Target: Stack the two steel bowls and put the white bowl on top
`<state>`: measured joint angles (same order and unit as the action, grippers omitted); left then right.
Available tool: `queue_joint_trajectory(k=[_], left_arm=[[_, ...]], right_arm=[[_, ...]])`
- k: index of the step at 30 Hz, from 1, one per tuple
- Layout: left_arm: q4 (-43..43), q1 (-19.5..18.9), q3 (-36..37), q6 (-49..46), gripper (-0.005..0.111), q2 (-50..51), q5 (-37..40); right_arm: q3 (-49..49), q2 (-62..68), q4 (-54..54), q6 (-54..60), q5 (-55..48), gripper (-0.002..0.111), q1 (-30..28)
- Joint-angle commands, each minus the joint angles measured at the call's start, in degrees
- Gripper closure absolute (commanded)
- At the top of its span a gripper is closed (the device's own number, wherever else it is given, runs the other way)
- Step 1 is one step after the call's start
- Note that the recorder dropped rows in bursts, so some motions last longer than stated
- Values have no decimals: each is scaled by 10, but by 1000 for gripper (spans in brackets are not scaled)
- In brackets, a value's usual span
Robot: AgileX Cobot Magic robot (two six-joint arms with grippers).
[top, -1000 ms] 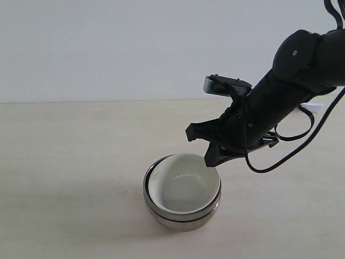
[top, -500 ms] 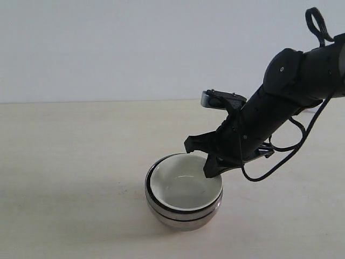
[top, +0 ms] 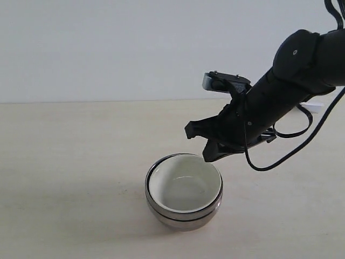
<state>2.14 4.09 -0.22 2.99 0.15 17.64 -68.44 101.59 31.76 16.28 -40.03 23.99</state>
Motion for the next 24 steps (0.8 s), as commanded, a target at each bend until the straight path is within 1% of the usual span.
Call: queue_joint_trajectory(k=[1,6,9,12,15,18,21,24], left_arm=[[-1,-1,2,0,103,-2,0],[-1,-1,2,0,103,-2,0],[-1,-1,2,0,103,-2,0],[-1,-1,2,0,103,-2,0],[-1,-1,2,0,103,-2,0],[-1,-1,2,0,103,-2,0],[-1,-1,2,0,103,-2,0],[-1,-1,2,0,103,-2,0]], right_arm=[[0,-10,-2,8,4,108,0],[1,-13,-2,11,9,108,0],[36,-39,6,11,71,108,0],[99,-89,6,11,171,108,0],[173,-159,6,15,240,108,0],[232,-223,6,22,274,108,0],[311,-311,6,23,330,108,0],[388,-402,28,-12,400,108,0]])
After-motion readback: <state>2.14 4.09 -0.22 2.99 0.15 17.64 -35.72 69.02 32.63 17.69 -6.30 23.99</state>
